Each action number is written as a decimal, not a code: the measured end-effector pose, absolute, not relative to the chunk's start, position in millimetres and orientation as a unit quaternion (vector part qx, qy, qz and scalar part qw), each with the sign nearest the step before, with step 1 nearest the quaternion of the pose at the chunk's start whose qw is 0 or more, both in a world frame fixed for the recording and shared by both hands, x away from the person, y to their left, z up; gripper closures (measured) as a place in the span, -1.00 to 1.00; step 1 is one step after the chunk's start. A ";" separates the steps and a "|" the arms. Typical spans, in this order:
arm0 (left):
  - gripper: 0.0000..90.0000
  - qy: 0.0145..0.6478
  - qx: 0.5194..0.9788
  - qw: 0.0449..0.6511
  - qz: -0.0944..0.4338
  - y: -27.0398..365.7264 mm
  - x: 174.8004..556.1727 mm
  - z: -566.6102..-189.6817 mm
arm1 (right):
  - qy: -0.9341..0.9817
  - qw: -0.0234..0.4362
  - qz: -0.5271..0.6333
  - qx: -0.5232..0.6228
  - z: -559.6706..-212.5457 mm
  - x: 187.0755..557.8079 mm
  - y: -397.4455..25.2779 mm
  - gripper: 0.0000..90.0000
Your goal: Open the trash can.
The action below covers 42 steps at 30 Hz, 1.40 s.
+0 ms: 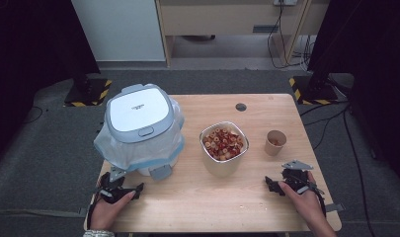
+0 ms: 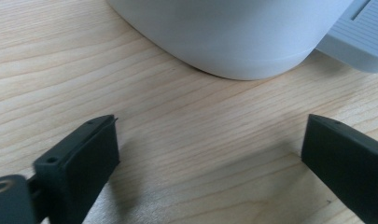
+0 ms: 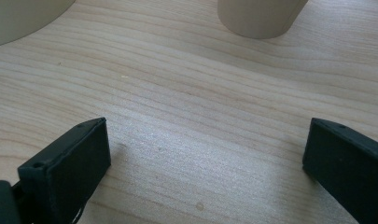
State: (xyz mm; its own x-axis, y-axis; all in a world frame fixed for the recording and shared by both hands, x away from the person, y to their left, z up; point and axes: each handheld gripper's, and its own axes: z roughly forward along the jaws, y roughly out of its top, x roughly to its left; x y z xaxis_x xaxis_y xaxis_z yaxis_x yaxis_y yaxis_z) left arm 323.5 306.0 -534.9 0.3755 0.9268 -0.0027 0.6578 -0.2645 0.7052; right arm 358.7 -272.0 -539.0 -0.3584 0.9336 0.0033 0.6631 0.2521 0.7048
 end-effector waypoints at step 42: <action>0.52 0.451 0.795 0.355 0.199 275.2 289.6 -495.8 | 0.766 0.212 0.315 0.518 -538.9 358.7 -274.2 -0.98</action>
